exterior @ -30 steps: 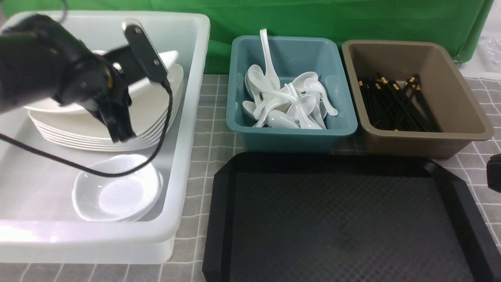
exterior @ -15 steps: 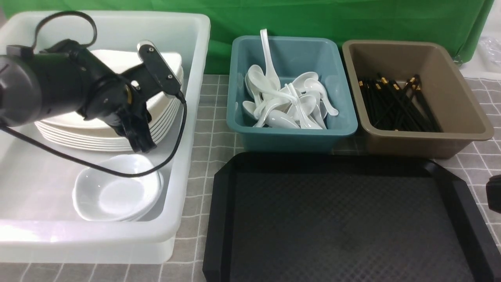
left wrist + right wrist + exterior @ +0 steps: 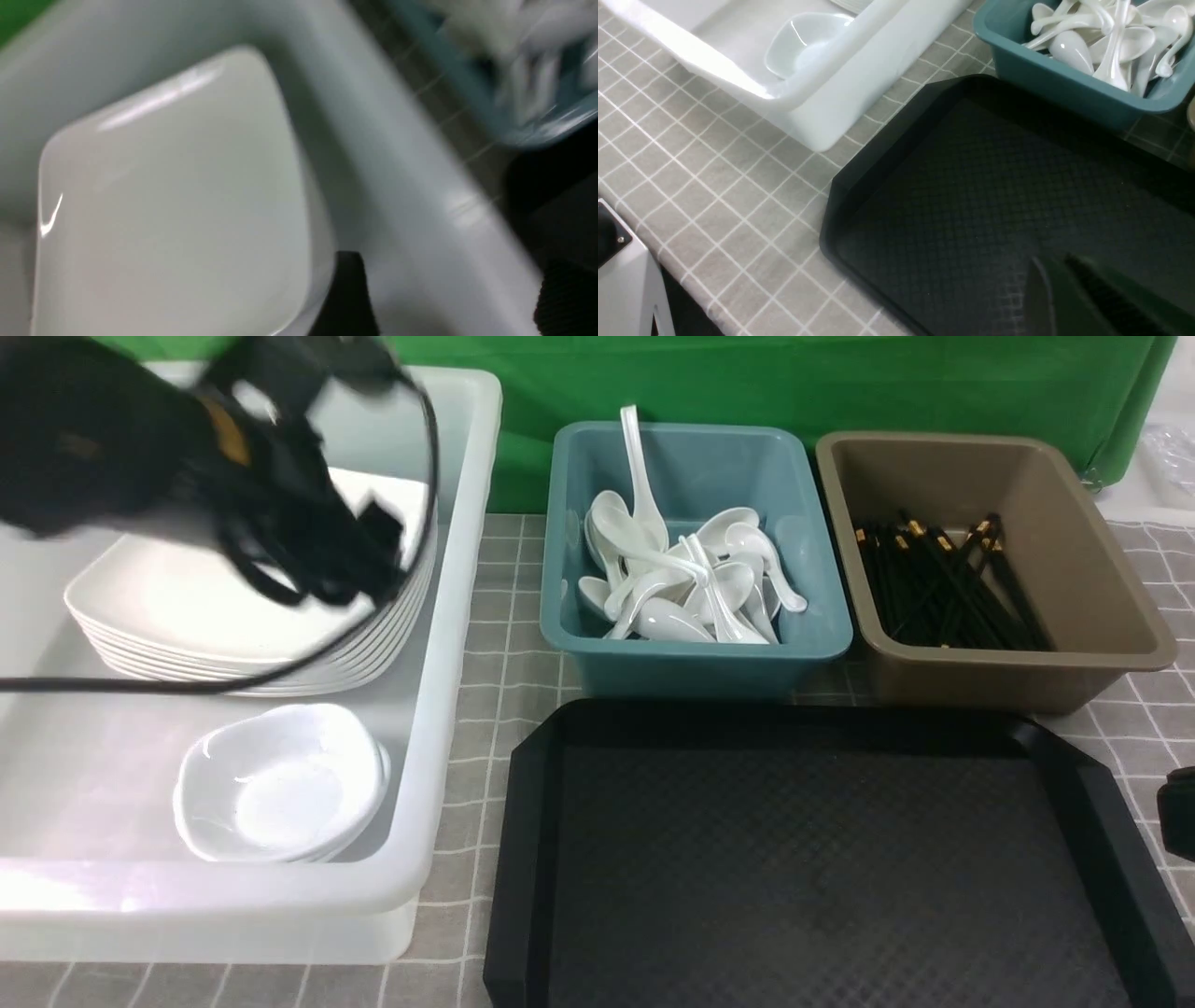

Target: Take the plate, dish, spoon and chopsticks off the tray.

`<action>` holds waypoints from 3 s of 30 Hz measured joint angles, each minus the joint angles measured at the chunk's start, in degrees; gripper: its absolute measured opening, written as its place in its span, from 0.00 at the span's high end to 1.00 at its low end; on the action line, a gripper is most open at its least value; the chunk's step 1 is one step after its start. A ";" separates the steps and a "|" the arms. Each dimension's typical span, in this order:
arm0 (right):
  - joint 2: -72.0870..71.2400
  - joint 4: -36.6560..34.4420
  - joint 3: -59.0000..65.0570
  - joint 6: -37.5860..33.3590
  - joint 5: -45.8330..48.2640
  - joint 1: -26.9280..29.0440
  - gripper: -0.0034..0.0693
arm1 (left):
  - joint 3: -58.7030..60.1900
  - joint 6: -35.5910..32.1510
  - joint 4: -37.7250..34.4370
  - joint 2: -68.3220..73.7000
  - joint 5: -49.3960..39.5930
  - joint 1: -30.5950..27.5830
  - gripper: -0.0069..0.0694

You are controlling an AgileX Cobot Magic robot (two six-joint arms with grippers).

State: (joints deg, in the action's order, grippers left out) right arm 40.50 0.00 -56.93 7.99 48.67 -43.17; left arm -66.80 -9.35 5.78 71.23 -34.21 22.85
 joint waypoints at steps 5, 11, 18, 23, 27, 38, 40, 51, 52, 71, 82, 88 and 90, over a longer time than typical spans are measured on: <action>0.00 0.00 0.00 0.00 0.00 0.00 0.84 | 9.86 -1.20 -8.41 -14.56 6.49 1.48 0.73; 0.00 0.00 0.00 0.00 0.00 0.00 0.81 | 32.27 -4.43 -15.69 -37.19 23.85 1.58 0.90; 0.00 0.00 0.00 0.07 -0.05 0.00 0.79 | 47.02 -4.64 -15.69 -48.91 35.99 1.60 0.90; 0.00 0.00 0.00 0.07 -0.05 0.00 0.77 | 52.62 -4.64 -15.83 -50.06 37.68 1.60 0.90; 0.00 0.00 0.00 0.07 -0.05 -0.35 0.77 | 56.36 -4.82 -15.83 -50.06 37.63 1.60 0.90; -4.25 4.04 0.30 -1.37 -0.52 16.94 0.74 | 65.09 -5.19 -15.83 -50.06 37.38 1.60 0.90; -7.70 9.16 1.56 -2.06 -1.46 22.61 0.73 | 66.65 -5.19 -15.83 -50.06 37.26 1.60 0.90; -15.82 16.92 8.80 -0.22 -5.50 32.41 0.72 | 67.13 -5.19 -15.83 -50.12 37.09 1.60 0.90; -16.05 16.51 9.24 0.52 -6.24 33.02 0.71 | 67.13 -5.19 -15.83 -50.16 37.16 1.60 0.90; -28.81 7.49 44.53 -0.65 -32.59 40.38 0.93 | 67.13 -5.19 -15.83 -50.16 37.22 1.60 0.90; -39.54 6.77 57.34 -3.67 -35.40 42.55 0.93 | 67.13 -5.19 -15.83 -50.16 37.22 1.60 0.90; -40.37 5.97 57.34 -7.13 -34.87 42.55 0.93 | 67.13 -5.21 -15.83 -50.26 37.28 1.60 0.90; -40.37 5.85 57.34 -7.12 -34.92 42.55 0.93 | 67.13 -5.21 -15.83 -50.26 37.28 1.60 0.90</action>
State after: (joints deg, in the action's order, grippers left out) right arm 0.13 5.85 0.41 0.87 13.75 -0.62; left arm 0.33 -14.56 -10.05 20.97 3.07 24.45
